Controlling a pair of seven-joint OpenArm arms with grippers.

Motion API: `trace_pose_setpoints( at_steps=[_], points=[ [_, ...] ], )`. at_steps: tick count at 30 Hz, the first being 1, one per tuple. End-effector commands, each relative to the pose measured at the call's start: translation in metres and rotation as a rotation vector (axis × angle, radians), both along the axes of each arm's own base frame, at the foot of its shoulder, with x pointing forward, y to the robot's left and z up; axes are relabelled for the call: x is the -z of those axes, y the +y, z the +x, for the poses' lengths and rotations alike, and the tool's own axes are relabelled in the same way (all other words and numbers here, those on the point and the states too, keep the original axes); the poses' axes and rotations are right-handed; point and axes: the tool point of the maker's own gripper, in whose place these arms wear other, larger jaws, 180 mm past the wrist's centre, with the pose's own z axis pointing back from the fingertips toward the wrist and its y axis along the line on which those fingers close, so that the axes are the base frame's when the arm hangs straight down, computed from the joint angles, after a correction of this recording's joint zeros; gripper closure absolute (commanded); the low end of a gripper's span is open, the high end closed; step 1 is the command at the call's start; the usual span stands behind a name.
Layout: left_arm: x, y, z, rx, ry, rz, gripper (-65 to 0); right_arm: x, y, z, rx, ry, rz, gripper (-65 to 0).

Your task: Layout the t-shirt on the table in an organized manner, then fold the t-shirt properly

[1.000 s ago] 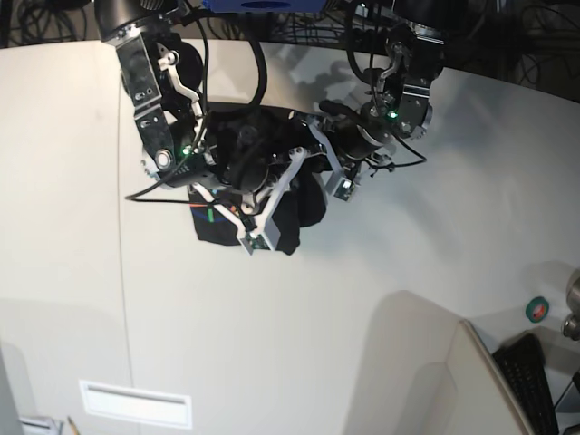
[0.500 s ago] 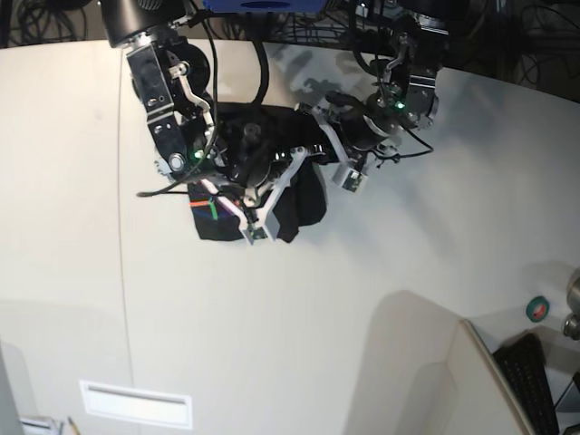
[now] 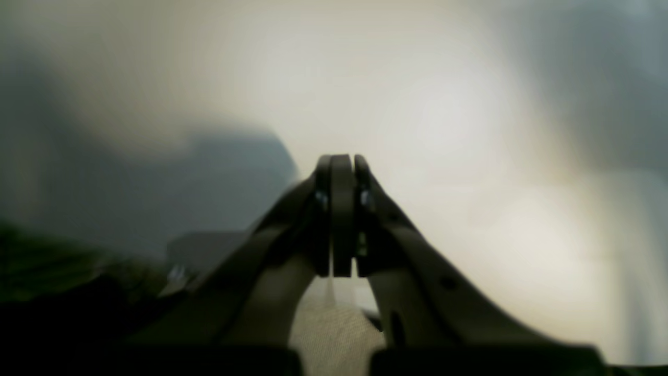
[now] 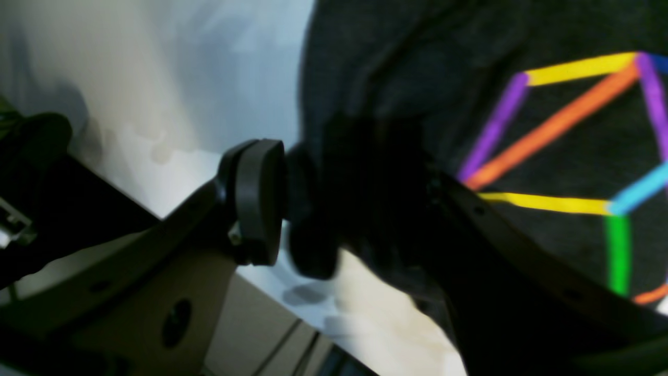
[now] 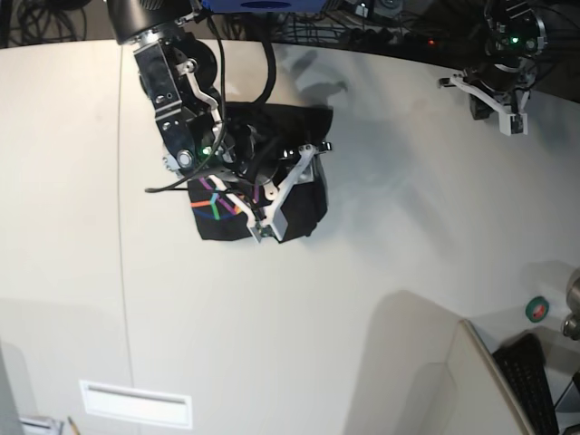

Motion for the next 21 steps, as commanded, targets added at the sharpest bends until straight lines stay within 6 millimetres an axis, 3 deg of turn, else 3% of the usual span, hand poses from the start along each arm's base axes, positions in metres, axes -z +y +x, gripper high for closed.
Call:
trace_pose_setpoints(
  at_steps=[1,4,7,9,13,16,19,21],
  points=[
    [-0.014,0.010,0.009,-0.012,-0.060,0.017,0.0,-0.014,0.015,0.005,-0.029,-0.043,0.031,-29.3],
    [-0.018,0.022,0.007,-0.045,-0.069,0.033,0.0,-0.024,0.041,-0.006,-0.134,-0.076,0.038,-29.3],
    [-0.022,0.023,0.017,-0.046,-0.090,0.034,0.0,-0.039,0.050,-0.006,-0.178,-0.118,0.045,-29.1],
    [-0.022,0.024,0.019,-0.049,-0.089,0.032,0.0,-0.049,0.039,0.002,-0.180,-0.161,0.025,-29.1],
    [-0.018,0.024,0.019,-0.054,-0.049,0.022,0.0,-0.058,-0.011,0.022,-0.123,-0.242,-0.046,-28.1],
    [-0.019,0.024,0.022,-0.054,-0.051,0.021,0.0,-0.047,-0.045,0.028,-0.061,-0.223,-0.097,-17.6],
    [-0.019,0.023,0.023,-0.055,-0.055,0.020,0.0,-0.028,-0.055,0.020,-0.051,-0.163,-0.122,0.0],
    [-0.021,0.021,0.026,-0.049,-0.061,0.019,0.0,-0.017,-0.052,0.010,-0.053,-0.123,-0.120,0.0]
  ],
)
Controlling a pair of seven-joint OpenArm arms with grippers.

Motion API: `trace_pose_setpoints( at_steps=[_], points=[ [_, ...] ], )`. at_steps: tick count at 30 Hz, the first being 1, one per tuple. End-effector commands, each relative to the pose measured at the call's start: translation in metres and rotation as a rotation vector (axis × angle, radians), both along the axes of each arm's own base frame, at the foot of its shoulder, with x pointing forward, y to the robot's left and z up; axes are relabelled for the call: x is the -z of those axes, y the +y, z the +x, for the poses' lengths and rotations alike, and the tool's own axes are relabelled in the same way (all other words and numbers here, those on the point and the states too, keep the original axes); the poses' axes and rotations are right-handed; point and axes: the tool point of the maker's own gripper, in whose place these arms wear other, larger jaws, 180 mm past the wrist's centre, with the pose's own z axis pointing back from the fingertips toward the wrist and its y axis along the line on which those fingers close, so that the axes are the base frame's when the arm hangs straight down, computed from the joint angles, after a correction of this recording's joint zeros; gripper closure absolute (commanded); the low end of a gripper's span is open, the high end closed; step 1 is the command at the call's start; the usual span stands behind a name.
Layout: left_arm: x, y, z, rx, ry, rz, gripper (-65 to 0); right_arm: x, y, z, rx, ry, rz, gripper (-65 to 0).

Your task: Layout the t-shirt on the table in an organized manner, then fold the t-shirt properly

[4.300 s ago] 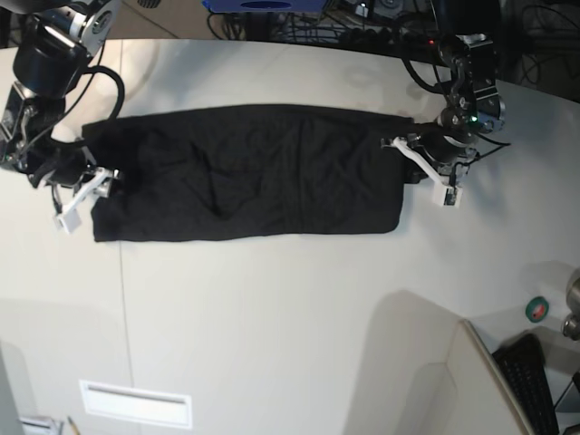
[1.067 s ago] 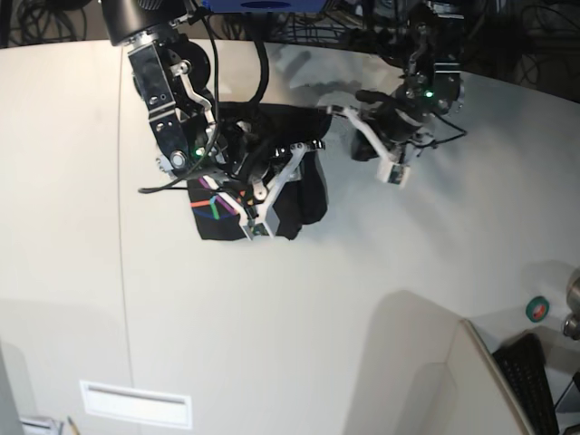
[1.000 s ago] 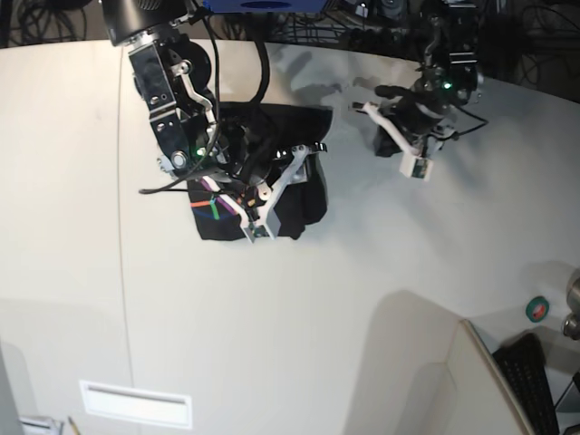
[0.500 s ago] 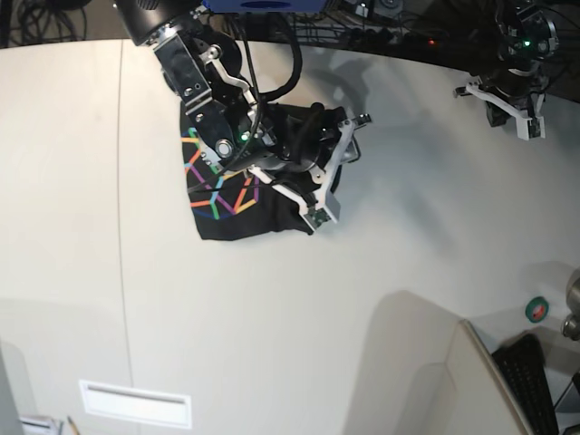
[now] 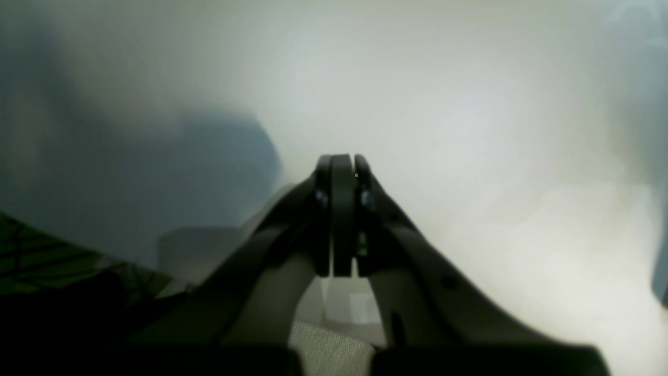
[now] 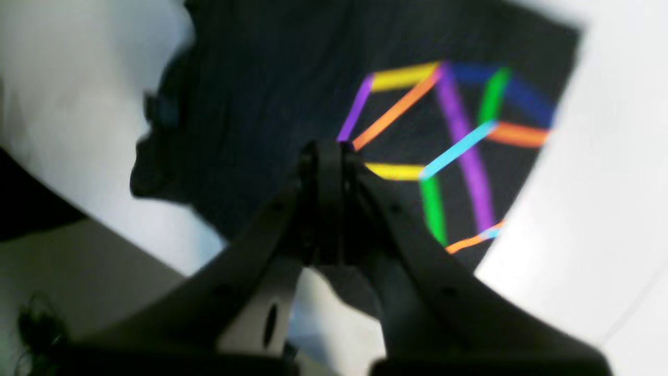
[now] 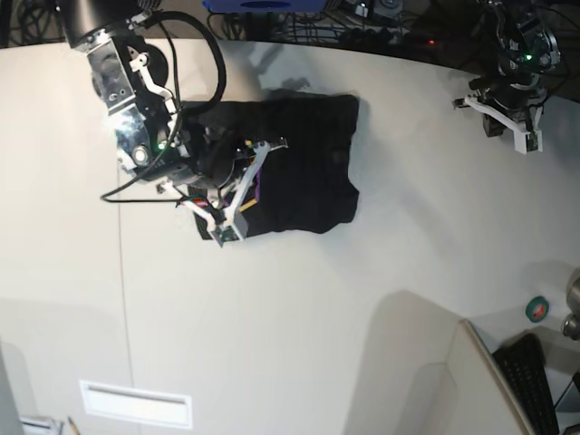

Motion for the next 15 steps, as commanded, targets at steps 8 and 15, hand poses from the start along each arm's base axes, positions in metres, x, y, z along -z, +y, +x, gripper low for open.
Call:
trace_pose_setpoints(
  at_steps=[8,15],
  points=[
    [-0.010,-0.044,0.013,0.101,0.007,-0.082,0.0,-0.001,0.003,0.002,-0.008,-0.019,0.008,0.0],
    [-0.052,-0.100,0.031,0.155,-0.074,-0.462,-8.9,0.001,-0.031,0.014,0.085,-0.016,-0.019,0.0]
  ],
)
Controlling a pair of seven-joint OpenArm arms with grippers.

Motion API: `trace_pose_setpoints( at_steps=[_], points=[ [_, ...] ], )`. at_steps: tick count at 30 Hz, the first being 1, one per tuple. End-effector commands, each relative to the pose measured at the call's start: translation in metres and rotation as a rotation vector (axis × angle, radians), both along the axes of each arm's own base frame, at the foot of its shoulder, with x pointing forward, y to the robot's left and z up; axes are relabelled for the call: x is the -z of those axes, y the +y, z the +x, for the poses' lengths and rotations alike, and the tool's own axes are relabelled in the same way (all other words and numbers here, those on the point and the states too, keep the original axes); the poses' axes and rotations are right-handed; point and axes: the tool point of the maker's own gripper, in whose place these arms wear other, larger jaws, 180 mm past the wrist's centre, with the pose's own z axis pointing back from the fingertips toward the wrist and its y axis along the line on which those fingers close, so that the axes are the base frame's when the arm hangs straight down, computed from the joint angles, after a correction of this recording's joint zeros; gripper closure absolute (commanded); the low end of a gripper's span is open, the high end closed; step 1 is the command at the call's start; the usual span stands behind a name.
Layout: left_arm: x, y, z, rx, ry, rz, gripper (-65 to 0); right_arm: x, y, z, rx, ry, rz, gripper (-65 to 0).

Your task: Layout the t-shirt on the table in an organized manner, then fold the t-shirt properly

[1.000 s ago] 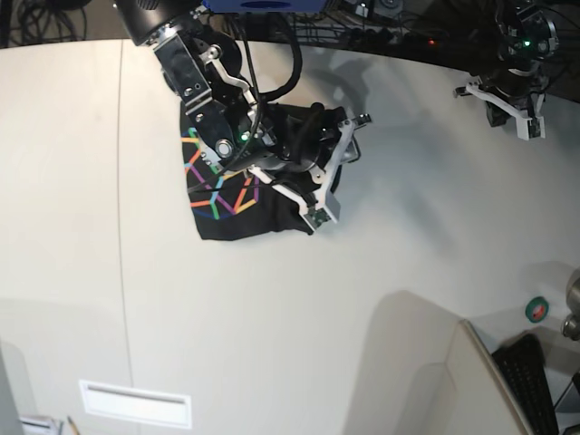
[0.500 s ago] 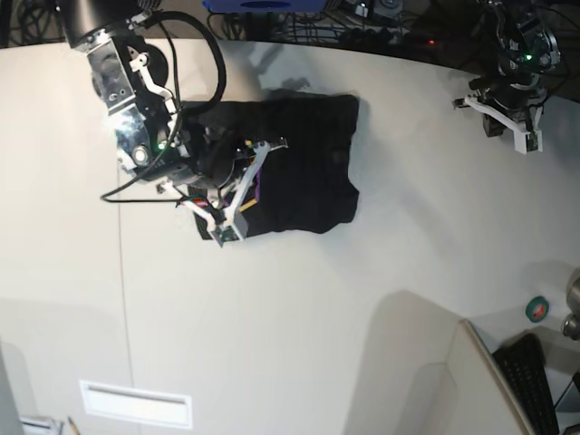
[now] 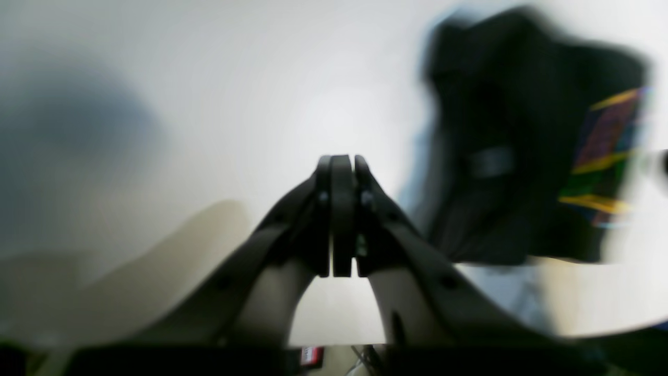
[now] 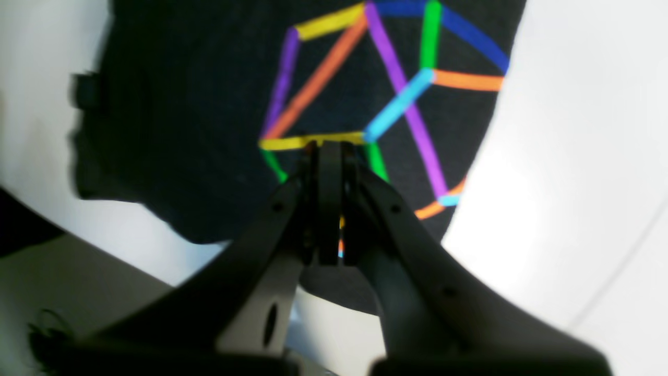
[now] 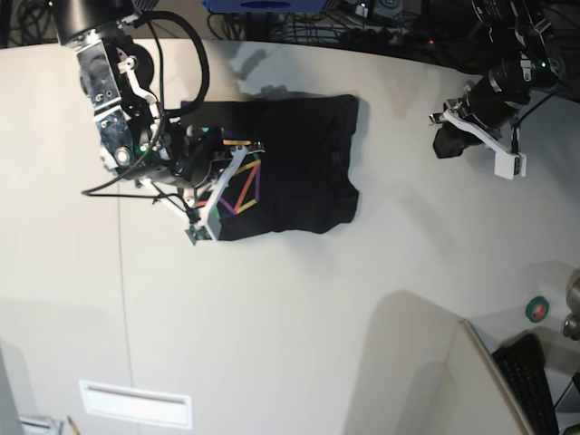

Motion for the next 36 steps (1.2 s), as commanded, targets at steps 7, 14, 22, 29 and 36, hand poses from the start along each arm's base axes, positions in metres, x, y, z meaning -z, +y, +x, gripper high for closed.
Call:
trace_pose_setpoints(
  at_steps=[7,14,22,29,36],
  points=[
    [0.028,-0.060,0.028,0.063,0.021,-0.258,-65.0,-0.003,-0.020,0.005,0.023,-0.029,-0.022,0.0],
    [0.048,-0.112,0.051,0.161,0.060,-0.344,-64.7,0.003,-0.040,0.001,0.027,-0.019,-0.066,0.0],
    [0.076,-0.157,0.048,0.259,0.152,-0.387,-60.9,-0.001,-0.095,0.006,0.216,-0.027,-0.081,0.0],
    [0.082,-0.149,0.063,0.343,0.179,-0.301,-7.4,-0.008,-0.119,0.007,0.300,-0.102,-0.083,0.0],
    [0.092,-0.161,0.077,0.697,0.218,0.033,0.0,-0.009,-0.123,0.007,0.312,-0.102,-0.086,0.0]
  ],
)
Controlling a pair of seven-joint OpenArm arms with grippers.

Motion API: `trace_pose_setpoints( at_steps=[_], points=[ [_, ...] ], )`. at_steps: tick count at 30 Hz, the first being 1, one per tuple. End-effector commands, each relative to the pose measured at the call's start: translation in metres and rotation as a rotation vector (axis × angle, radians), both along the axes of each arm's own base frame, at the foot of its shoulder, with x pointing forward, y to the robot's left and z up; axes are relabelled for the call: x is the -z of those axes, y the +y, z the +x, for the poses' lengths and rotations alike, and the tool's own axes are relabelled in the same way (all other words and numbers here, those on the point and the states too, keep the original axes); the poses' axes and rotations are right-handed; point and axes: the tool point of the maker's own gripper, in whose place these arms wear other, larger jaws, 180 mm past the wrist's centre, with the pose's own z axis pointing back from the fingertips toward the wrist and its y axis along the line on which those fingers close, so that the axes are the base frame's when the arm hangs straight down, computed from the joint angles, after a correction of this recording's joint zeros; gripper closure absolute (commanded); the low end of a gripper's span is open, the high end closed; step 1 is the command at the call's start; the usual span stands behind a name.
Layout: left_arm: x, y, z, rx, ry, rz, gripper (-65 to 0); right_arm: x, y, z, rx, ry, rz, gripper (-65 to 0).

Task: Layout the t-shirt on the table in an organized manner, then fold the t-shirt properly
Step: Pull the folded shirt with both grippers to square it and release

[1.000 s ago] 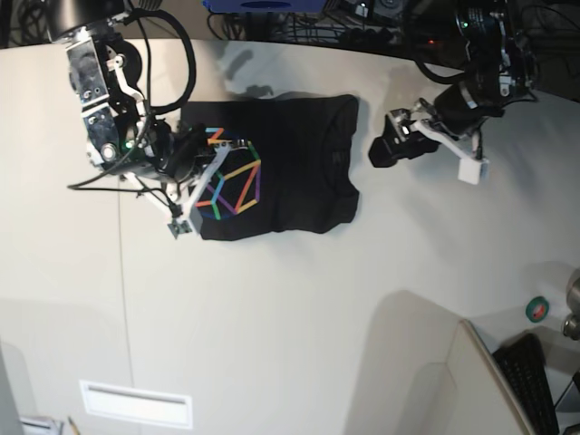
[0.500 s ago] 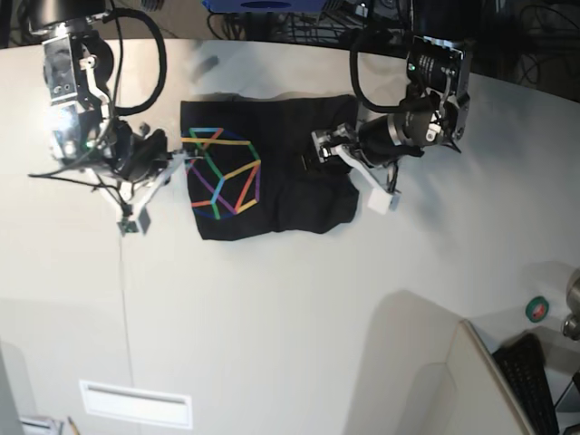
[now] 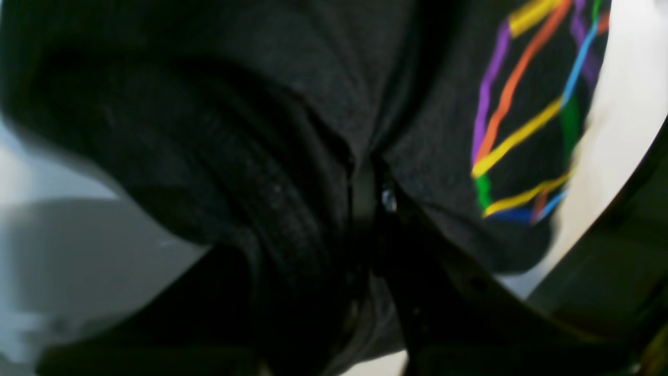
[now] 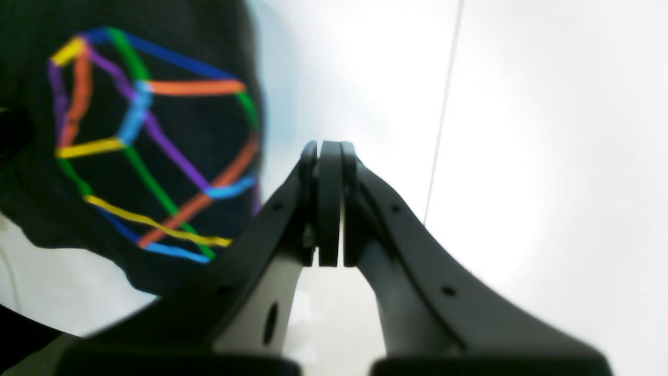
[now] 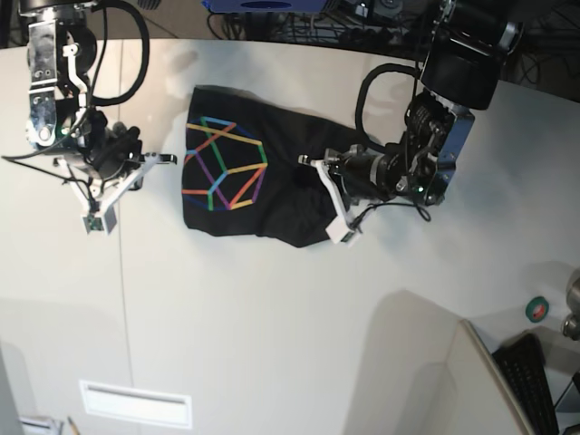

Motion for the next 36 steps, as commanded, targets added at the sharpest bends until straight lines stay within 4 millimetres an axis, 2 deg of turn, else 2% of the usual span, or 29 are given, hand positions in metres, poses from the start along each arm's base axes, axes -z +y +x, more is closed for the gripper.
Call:
trace_pose_setpoints(
  at_steps=[1,5,9,11,15,19,22,30,36],
  points=[
    [-0.002,0.006,0.008,0.074,-0.032,0.085,0.0,-0.010,-0.002,0.009,0.001,-0.044,-0.002,0.0],
    [0.001,0.001,0.018,0.405,-0.149,0.334,0.0,-0.007,-0.004,0.004,0.003,-0.035,-0.006,0.0],
    [0.002,-0.005,0.026,0.655,-0.255,0.522,0.0,-0.002,-0.005,-0.003,0.002,-0.018,-0.007,0.0],
    [-0.002,-0.021,0.032,0.746,-0.318,0.570,0.0,0.000,-0.009,-0.008,0.014,-0.008,-0.010,0.0],
    [-0.012,-0.055,0.033,0.898,-0.460,0.647,0.0,0.001,-0.030,-0.013,0.080,0.001,-0.024,0.0],
    [-0.019,-0.087,0.034,0.965,-0.584,0.651,0.0,0.003,-0.043,-0.019,0.116,0.011,-0.036,0.0],
    [-0.020,-0.102,0.031,0.984,-0.649,0.619,0.0,0.003,-0.047,-0.023,0.127,0.015,-0.040,0.0],
    [-0.022,-0.101,0.035,0.990,-0.669,0.631,0.0,0.009,-0.045,-0.034,0.120,0.041,-0.039,0.0],
    [-0.023,-0.102,0.037,0.988,-0.672,0.631,0.0,0.009,-0.044,-0.034,0.120,0.041,-0.038,0.0]
  ],
)
